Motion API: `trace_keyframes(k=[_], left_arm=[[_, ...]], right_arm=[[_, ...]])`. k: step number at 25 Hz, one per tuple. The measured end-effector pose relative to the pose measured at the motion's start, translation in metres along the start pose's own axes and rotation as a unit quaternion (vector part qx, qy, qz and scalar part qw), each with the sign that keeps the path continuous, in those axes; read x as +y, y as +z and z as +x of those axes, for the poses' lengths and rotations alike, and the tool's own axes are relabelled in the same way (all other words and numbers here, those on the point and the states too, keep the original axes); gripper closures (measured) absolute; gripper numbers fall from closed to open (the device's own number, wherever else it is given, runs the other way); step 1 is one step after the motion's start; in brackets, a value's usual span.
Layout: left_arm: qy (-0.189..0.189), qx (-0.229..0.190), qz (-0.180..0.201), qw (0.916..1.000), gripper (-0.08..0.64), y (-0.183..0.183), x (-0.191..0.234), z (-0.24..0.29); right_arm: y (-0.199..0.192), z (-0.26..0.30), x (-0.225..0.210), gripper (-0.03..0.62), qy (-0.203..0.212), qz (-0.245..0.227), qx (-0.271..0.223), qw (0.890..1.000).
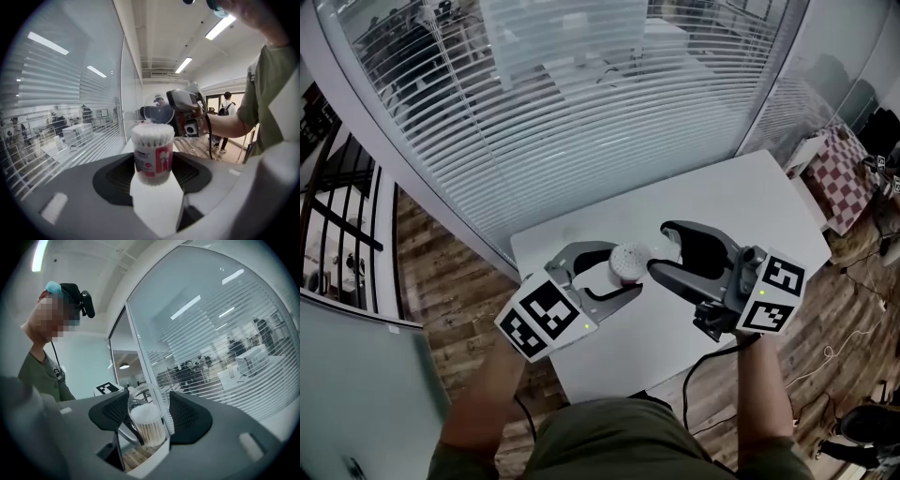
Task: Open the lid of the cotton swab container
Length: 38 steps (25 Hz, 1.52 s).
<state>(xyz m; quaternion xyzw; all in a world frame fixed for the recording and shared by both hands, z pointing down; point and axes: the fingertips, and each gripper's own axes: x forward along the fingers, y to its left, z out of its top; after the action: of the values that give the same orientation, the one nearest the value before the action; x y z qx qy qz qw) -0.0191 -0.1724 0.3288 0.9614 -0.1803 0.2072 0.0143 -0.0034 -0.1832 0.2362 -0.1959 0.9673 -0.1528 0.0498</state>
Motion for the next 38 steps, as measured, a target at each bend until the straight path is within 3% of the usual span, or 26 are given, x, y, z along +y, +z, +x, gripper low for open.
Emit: trace_keyframes(k=[24,38], left_arm=[[0.012,-0.022,-0.012,0.9996,0.307,0.002,0.011,0.000],[0.050,0.000,-0.022,0.9985,0.307,-0.022,0.033,-0.010]], right_arm=[[-0.025,-0.018,-0.026,0.319,-0.027,0.040,-0.003,0.999],[0.002,-0.036,-0.006,0.321,-0.040,0.024,-0.058,0.997]])
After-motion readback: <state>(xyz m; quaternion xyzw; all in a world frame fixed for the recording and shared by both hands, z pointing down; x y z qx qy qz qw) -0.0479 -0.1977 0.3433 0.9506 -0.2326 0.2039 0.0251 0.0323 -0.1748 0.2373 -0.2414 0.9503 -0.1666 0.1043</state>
